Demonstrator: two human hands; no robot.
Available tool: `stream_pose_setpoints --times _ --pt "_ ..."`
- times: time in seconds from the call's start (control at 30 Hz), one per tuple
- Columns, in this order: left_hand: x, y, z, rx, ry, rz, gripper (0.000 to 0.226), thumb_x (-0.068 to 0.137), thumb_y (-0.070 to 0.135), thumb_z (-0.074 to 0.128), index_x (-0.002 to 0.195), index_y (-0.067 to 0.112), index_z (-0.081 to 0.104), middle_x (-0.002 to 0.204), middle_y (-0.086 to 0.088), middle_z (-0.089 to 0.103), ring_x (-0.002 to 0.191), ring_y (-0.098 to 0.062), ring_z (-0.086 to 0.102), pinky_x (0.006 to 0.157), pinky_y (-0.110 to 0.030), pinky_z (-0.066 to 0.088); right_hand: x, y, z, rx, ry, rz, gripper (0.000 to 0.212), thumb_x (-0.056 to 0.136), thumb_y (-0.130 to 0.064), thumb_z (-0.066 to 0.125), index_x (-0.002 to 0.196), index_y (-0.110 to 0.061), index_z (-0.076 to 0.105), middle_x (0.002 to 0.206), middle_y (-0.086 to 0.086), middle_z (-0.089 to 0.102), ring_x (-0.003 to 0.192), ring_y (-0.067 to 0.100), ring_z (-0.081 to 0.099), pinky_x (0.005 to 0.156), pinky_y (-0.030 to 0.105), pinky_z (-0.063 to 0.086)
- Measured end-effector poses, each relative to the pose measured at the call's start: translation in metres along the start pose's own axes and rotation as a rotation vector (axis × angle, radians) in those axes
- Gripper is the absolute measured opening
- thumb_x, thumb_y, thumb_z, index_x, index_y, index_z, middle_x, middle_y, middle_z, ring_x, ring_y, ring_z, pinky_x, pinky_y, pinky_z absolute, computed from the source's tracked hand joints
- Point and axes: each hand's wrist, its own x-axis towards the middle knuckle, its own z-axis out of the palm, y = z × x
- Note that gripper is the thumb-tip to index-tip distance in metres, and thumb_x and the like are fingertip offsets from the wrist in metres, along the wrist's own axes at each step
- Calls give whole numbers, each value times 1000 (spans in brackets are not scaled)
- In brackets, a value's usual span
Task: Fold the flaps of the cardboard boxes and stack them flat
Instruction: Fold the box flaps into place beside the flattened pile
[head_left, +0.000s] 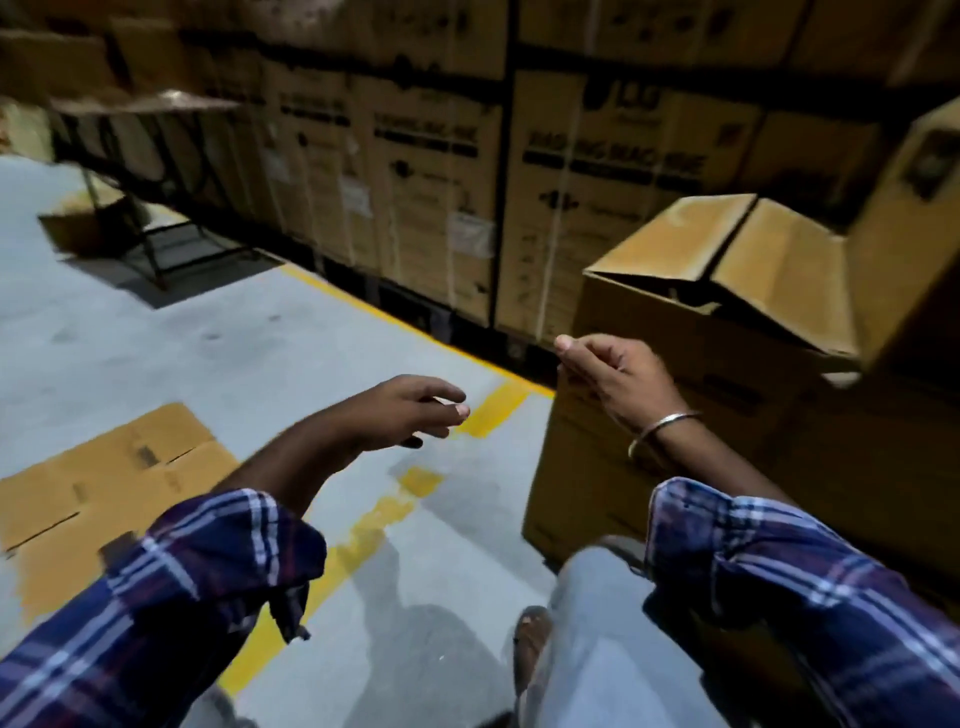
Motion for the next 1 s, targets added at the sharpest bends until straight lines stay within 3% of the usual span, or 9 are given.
stream_pose_setpoints --times 0.07,0.27,0.4,0.6,0.67,0.73,0.83,0.9,1.0 --pt "19 26 24 -12 20 58 35 95 42 71 127 28 66 120 5 74 111 -10 70 101 -39 52 -4 9 -45 -160 222 -49 23 92 -44 70 103 -25 77 94 -9 74 87 6 67 76 23 49" --pt "86 91 79 -144 152 175 54 94 53 67 138 23 58 129 5 66 115 -10 62 91 -39 53 -17 52 -120 -215 695 127 45 92 -38 67 133 -19 60 136 5 49 123 25 52 100 28 42" --pt "141 128 100 -245 153 164 85 81 80 61 142 20 55 132 3 65 113 -11 62 86 -34 50 -29 67 -136 -125 930 177 45 92 -33 69 132 -13 61 133 3 51 111 16 54 81 -1 31" --pt "218 161 101 -485 500 31 104 66 84 61 143 17 43 135 -6 56 116 -26 58 94 -48 53 -20 85 -137 -11 980 281 40 94 -51 62 106 -16 76 86 -3 70 76 10 59 67 20 48" --pt "231 161 100 -571 429 -23 105 65 83 64 144 18 43 132 -6 59 114 -28 61 95 -50 54 -12 91 -134 19 954 340 48 94 -62 54 88 -18 72 72 -3 61 68 15 55 61 26 41" --pt "241 158 105 -619 255 -35 83 73 69 72 135 17 54 119 -8 70 105 -30 70 88 -51 60 0 96 -128 76 914 391 59 92 -71 47 93 -16 71 81 -1 62 79 20 55 71 28 44" --pt "244 153 114 -597 319 -3 51 76 41 79 118 23 56 110 -9 71 99 -30 71 81 -54 62 18 96 -120 141 928 435 63 93 -63 53 134 -17 66 132 12 65 123 29 55 104 36 46" --pt "238 149 114 -622 329 28 39 81 34 78 111 25 54 109 -9 71 100 -29 71 82 -55 62 22 92 -115 167 953 437 57 94 -50 61 137 -13 64 140 16 60 131 30 53 106 24 43" --pt "217 142 104 -600 313 56 34 86 34 74 113 26 55 111 -6 70 105 -26 68 88 -51 59 18 85 -109 302 1040 374 46 94 -32 69 132 -7 67 122 7 70 97 0 61 70 -6 36"
